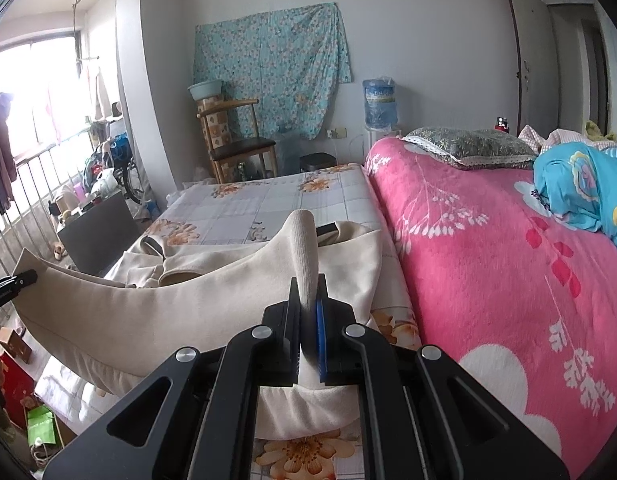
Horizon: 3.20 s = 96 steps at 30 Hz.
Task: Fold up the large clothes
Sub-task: 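Lift the jacket side edge with both tools and fold it across the jacket, then open both tools and release the folded side onto the jacket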
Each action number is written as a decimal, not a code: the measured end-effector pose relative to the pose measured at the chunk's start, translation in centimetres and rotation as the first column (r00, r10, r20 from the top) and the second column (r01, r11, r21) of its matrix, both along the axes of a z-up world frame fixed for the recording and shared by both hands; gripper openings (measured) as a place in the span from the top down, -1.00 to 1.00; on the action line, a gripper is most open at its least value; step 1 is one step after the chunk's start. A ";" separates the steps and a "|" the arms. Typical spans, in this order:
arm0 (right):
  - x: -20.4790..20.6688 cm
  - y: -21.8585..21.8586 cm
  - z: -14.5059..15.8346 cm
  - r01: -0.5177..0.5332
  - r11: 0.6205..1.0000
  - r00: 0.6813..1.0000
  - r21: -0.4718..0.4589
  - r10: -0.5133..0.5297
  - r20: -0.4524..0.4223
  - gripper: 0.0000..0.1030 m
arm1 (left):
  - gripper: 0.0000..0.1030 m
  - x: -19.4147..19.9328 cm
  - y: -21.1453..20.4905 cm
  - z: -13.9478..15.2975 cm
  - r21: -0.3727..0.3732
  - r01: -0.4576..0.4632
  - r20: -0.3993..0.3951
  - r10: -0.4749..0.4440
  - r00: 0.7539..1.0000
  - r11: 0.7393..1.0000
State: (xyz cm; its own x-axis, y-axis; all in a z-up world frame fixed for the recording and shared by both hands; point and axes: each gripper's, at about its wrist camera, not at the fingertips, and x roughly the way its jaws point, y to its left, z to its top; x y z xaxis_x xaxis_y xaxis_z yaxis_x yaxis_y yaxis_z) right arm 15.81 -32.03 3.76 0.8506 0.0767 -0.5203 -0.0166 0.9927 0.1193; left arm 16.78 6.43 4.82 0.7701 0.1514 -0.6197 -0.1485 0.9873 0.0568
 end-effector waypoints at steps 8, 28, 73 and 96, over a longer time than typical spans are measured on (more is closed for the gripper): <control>0.8 -0.3 0.0 0.011 1.000 1.000 0.000 -0.011 -0.003 0.87 | 0.89 1.2 -0.5 0.6 0.013 0.016 0.020 -0.016 1.000 1.000; 5.4 0.3 1.6 0.043 0.998 0.999 -0.055 -0.045 -0.023 0.88 | 0.89 7.2 0.3 0.9 0.005 0.079 0.022 -0.079 0.997 0.997; 22.7 0.1 -9.7 -0.100 0.995 0.830 0.014 0.091 -0.551 0.27 | 0.77 22.5 4.3 -11.9 -0.208 0.200 -0.308 -0.258 0.916 0.957; 29.9 -2.0 -8.1 0.040 0.993 0.881 -0.115 -0.089 -0.464 0.81 | 0.63 31.5 3.4 -8.8 -0.229 0.214 -0.297 -0.278 0.914 0.950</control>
State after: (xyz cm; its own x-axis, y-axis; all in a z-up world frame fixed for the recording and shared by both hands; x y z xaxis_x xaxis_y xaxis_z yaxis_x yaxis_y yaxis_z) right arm 45.75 -34.03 -4.36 0.5076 -0.0428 -0.8605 0.0808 0.9967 -0.0018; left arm 48.26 9.79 -3.94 0.5222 -0.1604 -0.8376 0.0955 0.9870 -0.1295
